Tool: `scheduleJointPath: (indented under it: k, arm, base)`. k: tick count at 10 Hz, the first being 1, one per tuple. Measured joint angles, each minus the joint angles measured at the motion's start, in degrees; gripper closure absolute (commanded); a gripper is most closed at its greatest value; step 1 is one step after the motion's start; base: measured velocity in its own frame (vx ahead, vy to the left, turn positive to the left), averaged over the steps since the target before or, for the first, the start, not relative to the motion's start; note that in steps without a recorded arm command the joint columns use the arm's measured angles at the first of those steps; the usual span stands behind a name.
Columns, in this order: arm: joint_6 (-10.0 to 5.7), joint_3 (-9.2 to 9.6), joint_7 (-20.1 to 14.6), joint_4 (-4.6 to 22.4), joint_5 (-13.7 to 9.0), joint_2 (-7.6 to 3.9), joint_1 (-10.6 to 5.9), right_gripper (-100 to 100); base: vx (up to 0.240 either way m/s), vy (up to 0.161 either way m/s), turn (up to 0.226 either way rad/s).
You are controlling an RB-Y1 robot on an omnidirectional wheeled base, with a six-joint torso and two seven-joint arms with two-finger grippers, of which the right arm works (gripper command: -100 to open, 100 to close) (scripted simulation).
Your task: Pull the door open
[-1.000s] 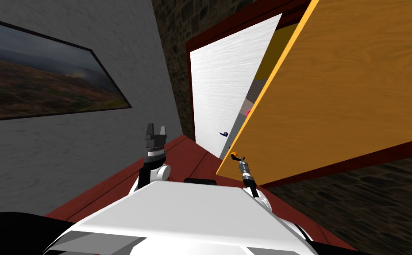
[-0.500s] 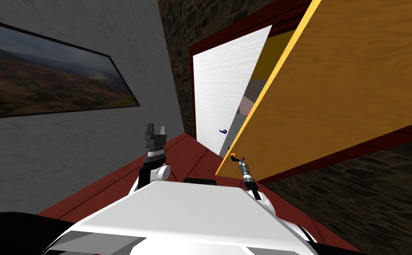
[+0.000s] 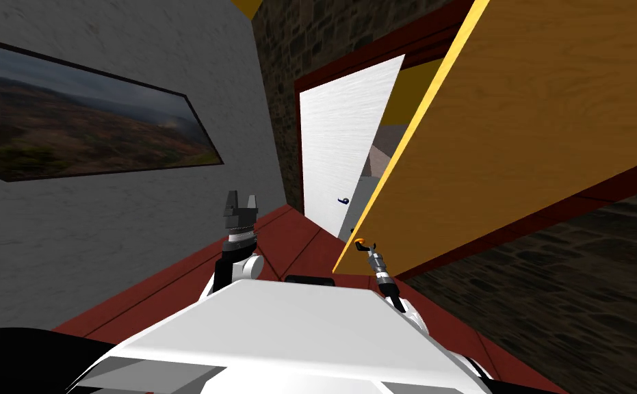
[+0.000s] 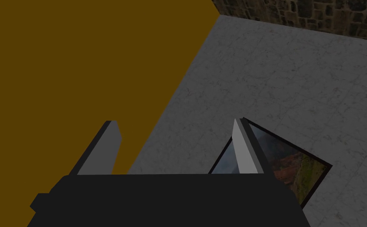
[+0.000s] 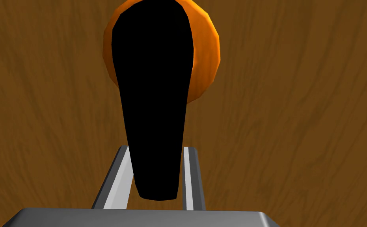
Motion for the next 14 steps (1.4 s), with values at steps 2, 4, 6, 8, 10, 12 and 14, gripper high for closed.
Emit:
scheduleJointPath:
  k: [2, 4, 6, 8, 10, 12, 14]
  arm:
    - [-1.69, -0.47, -0.46, 0.28, 0.04, -0.87, 1.16, 100]
    - [-4.01, -0.53, -0.93, 1.84, 0.29, -1.58, 1.43, 100]
    - [-4.98, -0.47, -1.93, 0.44, 0.69, -2.02, 3.61, 100]
    - [-7.11, -0.43, -1.96, 2.76, 0.89, -2.3, 3.53, 100]
    - [-8.06, -0.5, -2.77, 1.42, 1.13, -2.77, 5.24, 100]
    - [-9.76, -0.48, -2.82, 3.41, 1.26, -3.08, 4.77, 100]
    - [-10.29, -0.75, -2.83, 4.02, 1.3, -3.37, 4.93, 100]
  base:
    - [-0.161, -0.047, 0.199]
    - [-0.189, -0.064, 0.207]
    - [-0.134, -0.055, 0.072]
    - [-0.128, -0.046, 0.153]
    - [-0.107, -0.037, 0.079]
    - [-0.071, -0.021, 0.041]
    - [-0.17, -0.044, 0.217]
